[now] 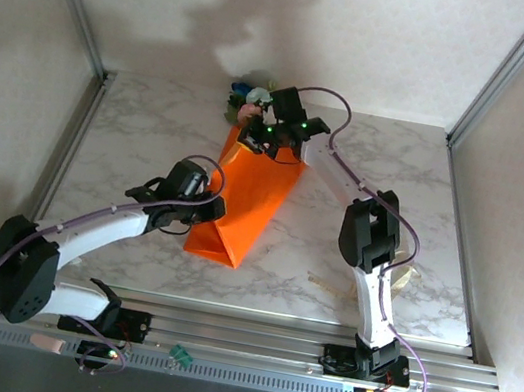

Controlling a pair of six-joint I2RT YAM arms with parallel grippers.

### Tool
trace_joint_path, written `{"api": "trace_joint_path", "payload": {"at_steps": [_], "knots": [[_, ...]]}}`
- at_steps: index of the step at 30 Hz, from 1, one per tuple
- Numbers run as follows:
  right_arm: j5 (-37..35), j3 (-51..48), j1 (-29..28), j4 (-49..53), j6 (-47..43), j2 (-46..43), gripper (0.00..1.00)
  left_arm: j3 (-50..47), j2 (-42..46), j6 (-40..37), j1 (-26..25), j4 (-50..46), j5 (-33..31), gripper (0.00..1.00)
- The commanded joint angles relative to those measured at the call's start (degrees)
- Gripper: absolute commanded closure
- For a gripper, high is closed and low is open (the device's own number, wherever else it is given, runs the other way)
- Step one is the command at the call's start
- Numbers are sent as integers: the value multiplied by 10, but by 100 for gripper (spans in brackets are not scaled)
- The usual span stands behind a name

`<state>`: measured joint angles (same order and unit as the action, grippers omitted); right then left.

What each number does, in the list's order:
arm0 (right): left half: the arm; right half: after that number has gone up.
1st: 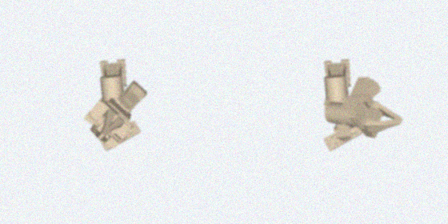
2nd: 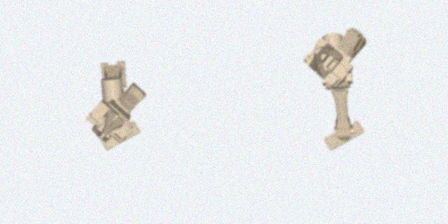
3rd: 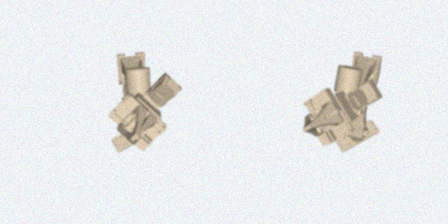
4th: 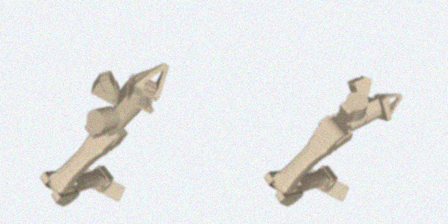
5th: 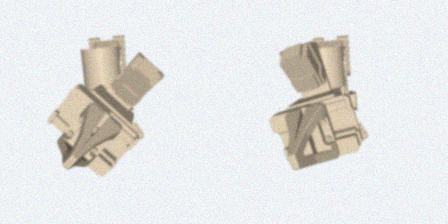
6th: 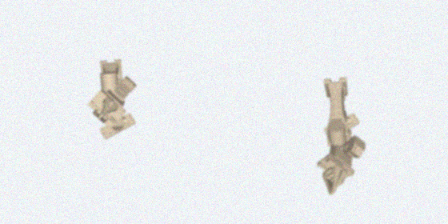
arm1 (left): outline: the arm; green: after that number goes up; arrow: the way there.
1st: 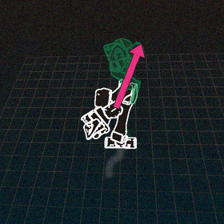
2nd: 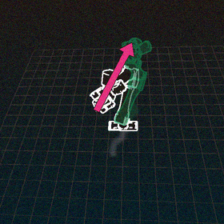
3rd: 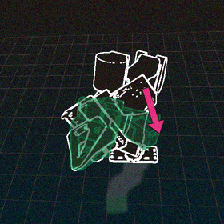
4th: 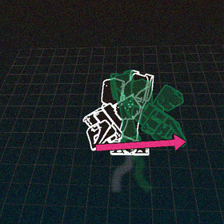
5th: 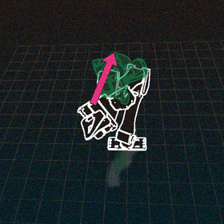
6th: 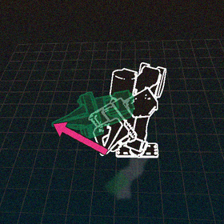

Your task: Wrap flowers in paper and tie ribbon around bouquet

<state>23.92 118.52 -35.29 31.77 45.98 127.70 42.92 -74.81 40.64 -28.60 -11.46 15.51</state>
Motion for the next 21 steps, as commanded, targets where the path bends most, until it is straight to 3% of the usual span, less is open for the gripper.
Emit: {"api": "trace_joint_path", "payload": {"at_steps": [1, 3, 7, 13, 17, 21], "knots": [[-21, 22, -2, 38, -9, 5, 73, 0, -8, -14, 6, -2, -12, 80], [-63, 5, 1, 46, -20, -28, 57, -12, -11, -12, 10, 13, -2, 81], [-144, -88, 5, 20, -24, -123, 47, -30, -16, -9, 19, 48, 17, 80], [-216, -270, 7, -1, -5, -224, 52, -35, -37, -29, 38, 94, 64, 78], [-188, -366, 7, -76, 31, -248, 57, -50, -58, -43, 56, 130, 105, 77], [-179, -380, 1, -104, 44, -236, 59, -41, -96, -59, 70, 146, 128, 75]]}}
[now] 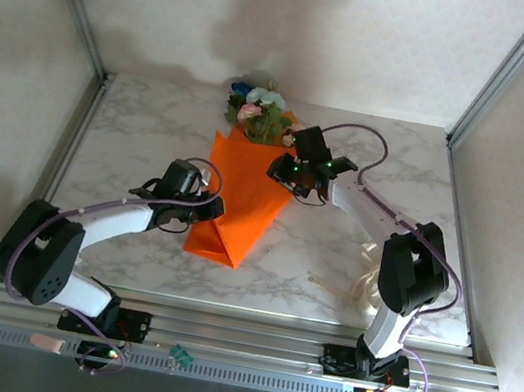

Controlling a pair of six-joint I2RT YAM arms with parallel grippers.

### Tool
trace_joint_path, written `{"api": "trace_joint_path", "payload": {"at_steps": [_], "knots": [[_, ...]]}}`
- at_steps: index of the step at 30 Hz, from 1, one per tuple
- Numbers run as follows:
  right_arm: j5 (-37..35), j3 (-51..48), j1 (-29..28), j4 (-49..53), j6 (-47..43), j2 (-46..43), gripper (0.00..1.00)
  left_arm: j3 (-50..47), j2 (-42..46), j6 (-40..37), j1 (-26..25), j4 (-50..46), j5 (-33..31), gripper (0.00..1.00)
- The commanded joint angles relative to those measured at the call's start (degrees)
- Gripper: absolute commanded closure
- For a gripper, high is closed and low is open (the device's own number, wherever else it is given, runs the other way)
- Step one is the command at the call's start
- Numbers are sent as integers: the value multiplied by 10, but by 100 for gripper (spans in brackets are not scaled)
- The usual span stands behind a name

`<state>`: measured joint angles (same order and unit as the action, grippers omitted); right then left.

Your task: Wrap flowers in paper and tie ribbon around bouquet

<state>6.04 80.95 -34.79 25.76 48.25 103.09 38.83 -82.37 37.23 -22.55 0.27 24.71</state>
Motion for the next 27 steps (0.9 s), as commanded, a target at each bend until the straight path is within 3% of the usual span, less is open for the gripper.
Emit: {"api": "trace_joint_path", "payload": {"at_steps": [1, 11, 27], "knots": [[2, 0, -5, -43, 21, 17, 59, 1, -27, -27, 12, 32, 40, 75], [15, 45, -20, -47, 25, 66, 62, 12, -58, -36, 19, 54, 52, 75], [-33, 11, -20, -81, 54, 65, 62, 58, -101, -73, 26, 45, 67, 79]]}}
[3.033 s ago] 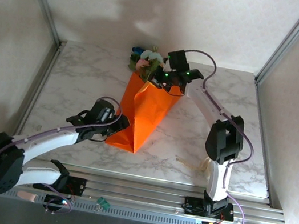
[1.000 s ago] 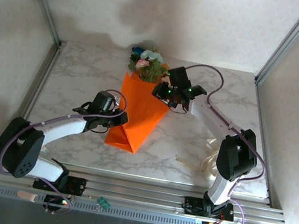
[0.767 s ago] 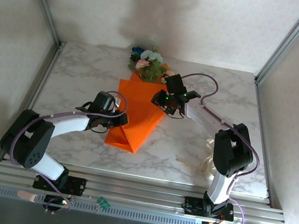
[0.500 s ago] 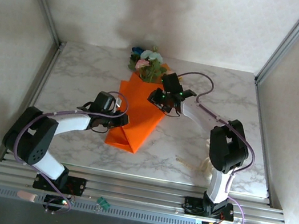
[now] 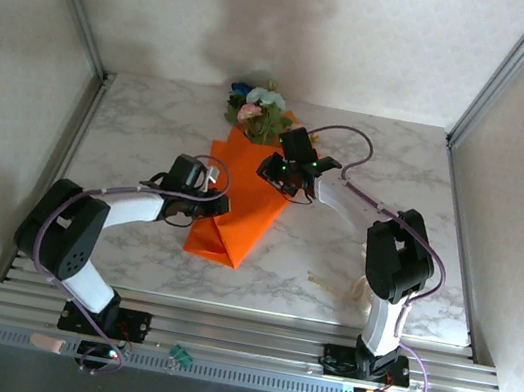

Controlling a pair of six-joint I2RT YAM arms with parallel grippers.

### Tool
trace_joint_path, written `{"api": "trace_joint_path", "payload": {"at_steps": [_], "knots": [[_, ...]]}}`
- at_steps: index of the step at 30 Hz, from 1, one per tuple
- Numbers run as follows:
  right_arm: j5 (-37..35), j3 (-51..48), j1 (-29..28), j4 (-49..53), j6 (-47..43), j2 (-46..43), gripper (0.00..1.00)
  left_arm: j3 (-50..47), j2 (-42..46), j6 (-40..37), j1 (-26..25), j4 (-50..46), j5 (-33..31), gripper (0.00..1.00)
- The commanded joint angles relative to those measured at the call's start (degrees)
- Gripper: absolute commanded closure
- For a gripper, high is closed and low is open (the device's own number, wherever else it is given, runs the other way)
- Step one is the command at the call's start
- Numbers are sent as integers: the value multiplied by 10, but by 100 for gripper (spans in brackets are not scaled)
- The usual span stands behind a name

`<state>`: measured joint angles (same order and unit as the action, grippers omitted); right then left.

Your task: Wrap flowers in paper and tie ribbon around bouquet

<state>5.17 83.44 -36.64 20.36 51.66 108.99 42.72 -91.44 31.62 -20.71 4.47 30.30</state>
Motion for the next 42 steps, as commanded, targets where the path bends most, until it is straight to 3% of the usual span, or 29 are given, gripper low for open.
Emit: {"api": "trace_joint_path", "payload": {"at_steps": [1, 12, 16, 23, 27, 32, 36, 42], "knots": [[-21, -25, 1, -44, 27, 8, 63, 22, -19, -18, 8, -1, 9, 79], [19, -55, 9, -103, 94, 45, 65, 51, -44, -25, 8, -48, -38, 77], [10, -57, 13, -71, 107, 74, 70, 66, -27, -27, 8, -86, -73, 61], [5, -67, 17, -53, 113, 93, 73, 113, -40, -18, 8, -213, -153, 64], [12, -70, 16, -56, 119, 100, 73, 141, -9, 15, 6, -291, -231, 61], [14, -73, 17, -54, 126, 101, 73, 174, 86, 91, -58, -330, -201, 58], [17, -73, 16, -63, 129, 101, 73, 105, 99, 174, -99, -256, -89, 60], [18, -65, 16, -57, 119, 96, 72, 58, 45, 196, -67, -139, -55, 65]]}}
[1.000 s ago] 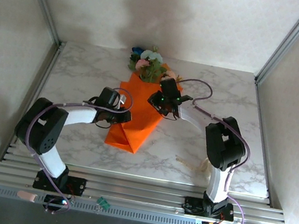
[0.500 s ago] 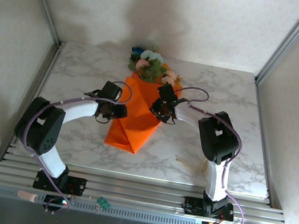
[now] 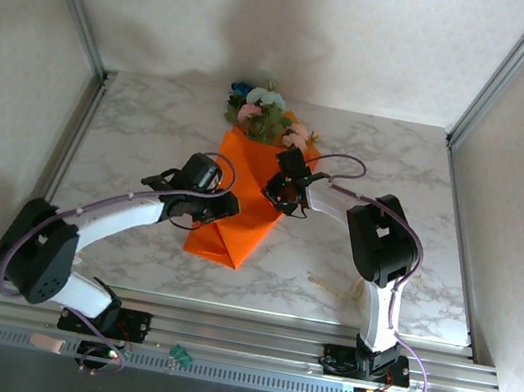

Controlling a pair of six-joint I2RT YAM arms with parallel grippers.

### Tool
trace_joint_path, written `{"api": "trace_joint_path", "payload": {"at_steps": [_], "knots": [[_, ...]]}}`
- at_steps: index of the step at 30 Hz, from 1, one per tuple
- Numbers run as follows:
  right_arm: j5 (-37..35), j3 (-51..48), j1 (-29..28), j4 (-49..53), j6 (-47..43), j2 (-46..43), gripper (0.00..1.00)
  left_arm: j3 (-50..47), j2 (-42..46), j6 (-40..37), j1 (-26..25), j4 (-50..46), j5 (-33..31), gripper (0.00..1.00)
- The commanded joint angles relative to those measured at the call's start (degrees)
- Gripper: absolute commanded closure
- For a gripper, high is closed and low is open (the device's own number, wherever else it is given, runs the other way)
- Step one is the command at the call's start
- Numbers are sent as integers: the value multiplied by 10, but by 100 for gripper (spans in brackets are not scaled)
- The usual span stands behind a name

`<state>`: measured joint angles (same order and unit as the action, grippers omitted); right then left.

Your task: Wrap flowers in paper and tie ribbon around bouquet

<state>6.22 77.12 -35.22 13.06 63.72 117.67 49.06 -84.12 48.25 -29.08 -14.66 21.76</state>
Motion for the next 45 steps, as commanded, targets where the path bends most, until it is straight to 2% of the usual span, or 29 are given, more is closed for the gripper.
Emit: {"api": "trace_joint_path", "payload": {"at_steps": [1, 3, 9, 16, 19, 23, 38, 43, 45], "knots": [[8, -1, 1, 17, -4, 8, 72, 2, -37, 23, 19, 49, 23, 65], [9, 1, 1, 17, -12, 2, 70, 15, -51, 0, 24, 23, -15, 66], [8, 10, -6, 14, -69, -51, 61, -21, -88, -25, 42, 37, -21, 69], [-2, -135, -3, -51, -99, -196, 51, -36, -118, -37, 44, 35, -37, 71], [34, -191, -1, -106, -91, -202, 52, -51, -120, -36, 45, 46, -35, 71], [49, -229, -9, -133, -78, -205, 54, -60, -123, -41, 45, 52, -31, 72], [90, -290, -57, -201, 0, -181, 51, -27, -125, -62, 39, 44, -4, 72], [88, -297, -73, -196, 6, -176, 53, -27, -125, -65, 34, 49, -1, 72], [85, -292, -73, -194, 4, -165, 60, -24, -125, -67, 32, 51, 3, 72]]}}
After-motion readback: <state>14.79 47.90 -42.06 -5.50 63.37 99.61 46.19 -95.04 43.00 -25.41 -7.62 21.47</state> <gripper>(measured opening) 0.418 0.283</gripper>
